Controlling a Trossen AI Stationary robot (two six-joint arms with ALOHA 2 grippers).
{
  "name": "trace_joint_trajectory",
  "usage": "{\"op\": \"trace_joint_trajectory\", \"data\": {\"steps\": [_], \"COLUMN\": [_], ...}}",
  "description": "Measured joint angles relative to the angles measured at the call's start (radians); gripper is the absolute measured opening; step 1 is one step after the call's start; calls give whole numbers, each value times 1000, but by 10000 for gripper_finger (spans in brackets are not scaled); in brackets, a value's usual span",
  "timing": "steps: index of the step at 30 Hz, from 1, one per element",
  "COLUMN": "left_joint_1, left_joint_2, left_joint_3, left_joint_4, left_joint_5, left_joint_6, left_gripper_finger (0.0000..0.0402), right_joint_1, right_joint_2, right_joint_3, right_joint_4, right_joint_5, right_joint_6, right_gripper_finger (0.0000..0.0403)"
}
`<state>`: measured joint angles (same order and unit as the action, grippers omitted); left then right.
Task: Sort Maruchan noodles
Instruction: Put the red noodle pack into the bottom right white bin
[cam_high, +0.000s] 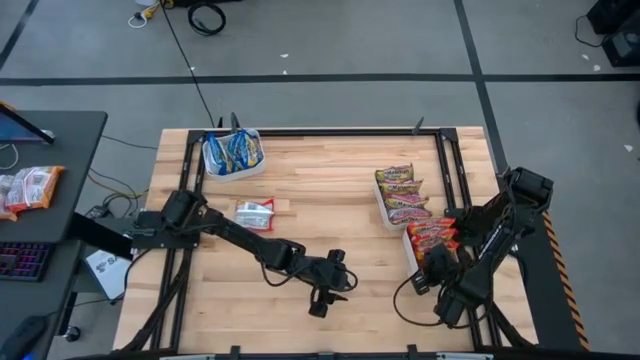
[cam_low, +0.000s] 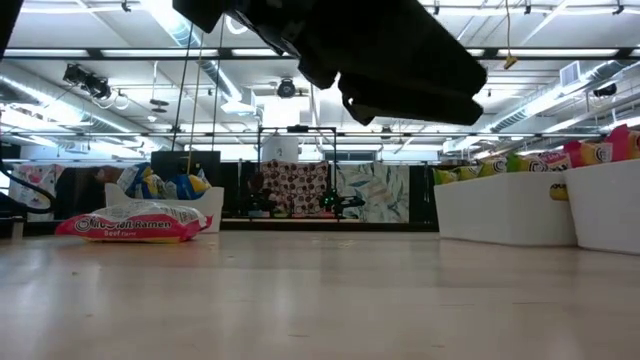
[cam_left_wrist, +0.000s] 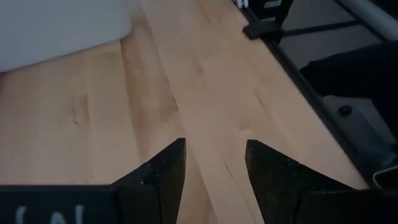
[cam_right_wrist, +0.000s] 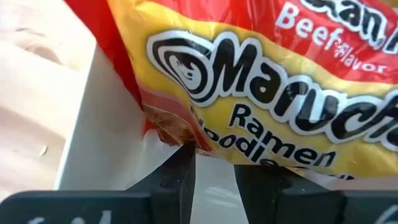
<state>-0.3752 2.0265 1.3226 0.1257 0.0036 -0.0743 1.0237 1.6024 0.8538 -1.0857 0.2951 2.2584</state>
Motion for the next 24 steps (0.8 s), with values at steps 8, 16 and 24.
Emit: {"op": "trace_joint_trajectory", "data": {"steps": [8, 16, 24], "left_joint_1": [-12, -16, 54], "left_joint_2": [-57, -196, -332], "left_joint_3": [0, 0, -73], "left_joint_4": [-234, -639, -953], "left_joint_5": [-59, -97, -216], "left_joint_6": [-47, -94, -213], "left_gripper_finger": [172, 172, 172], "right_joint_1": [1, 25, 43], "right_joint_2": [0, -1, -2], "right_joint_3": [102, 370, 511], "right_joint_4": [-160, -455, -303], "right_joint_5": [-48, -14, 348], "right_joint_6": [-10, -44, -293], "right_gripper_finger": [114, 113, 113]}}
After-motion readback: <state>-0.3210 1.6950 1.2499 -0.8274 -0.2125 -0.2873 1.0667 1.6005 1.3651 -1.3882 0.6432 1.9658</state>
